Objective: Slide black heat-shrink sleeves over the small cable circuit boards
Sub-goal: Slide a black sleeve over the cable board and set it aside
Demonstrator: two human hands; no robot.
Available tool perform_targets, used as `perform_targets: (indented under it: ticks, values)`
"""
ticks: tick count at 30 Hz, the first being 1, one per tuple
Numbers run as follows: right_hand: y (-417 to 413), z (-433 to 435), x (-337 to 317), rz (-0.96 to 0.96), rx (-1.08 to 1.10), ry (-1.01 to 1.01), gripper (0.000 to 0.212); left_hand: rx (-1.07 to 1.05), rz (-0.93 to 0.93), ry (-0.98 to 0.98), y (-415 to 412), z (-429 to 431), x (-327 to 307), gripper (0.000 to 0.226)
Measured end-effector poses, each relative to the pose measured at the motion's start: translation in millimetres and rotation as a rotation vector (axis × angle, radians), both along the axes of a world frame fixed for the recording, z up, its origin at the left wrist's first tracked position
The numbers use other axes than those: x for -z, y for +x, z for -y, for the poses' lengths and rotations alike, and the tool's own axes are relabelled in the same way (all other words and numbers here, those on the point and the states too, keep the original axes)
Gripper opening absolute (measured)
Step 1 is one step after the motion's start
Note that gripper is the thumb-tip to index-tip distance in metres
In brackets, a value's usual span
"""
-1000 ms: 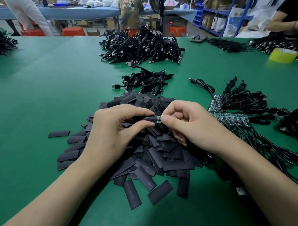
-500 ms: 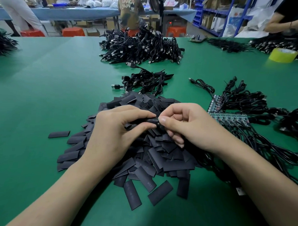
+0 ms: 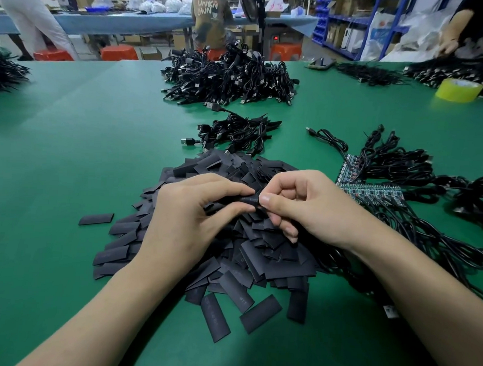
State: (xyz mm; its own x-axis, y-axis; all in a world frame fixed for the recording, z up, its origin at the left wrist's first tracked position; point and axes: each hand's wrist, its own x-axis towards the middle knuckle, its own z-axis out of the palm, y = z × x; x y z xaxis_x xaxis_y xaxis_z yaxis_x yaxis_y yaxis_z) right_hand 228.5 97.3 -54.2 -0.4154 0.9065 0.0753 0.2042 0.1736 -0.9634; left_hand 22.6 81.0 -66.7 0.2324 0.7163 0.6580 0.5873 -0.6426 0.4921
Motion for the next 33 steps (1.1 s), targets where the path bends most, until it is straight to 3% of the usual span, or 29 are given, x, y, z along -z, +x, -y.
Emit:
perform_targets:
  ticks: [19, 24, 33]
  values:
    - [0.1, 1.4, -1.7, -0.009, -0.030, -0.019, 0.019, 0.036, 0.044, -0.004, -0.1, -2.5, 2.5, 0.017]
    - [-2.6, 2.1, 0.7, -0.107, 0.012, -0.081, 0.019, -0.094, 0.208, -0.052, -0.6, -1.9, -0.2, 0.038]
    - [-4.4, 4.0, 0.9, -0.173, 0.043, -0.132, 0.015, -0.130, 0.274, -0.123, 4.1, -0.7, 4.3, 0.031]
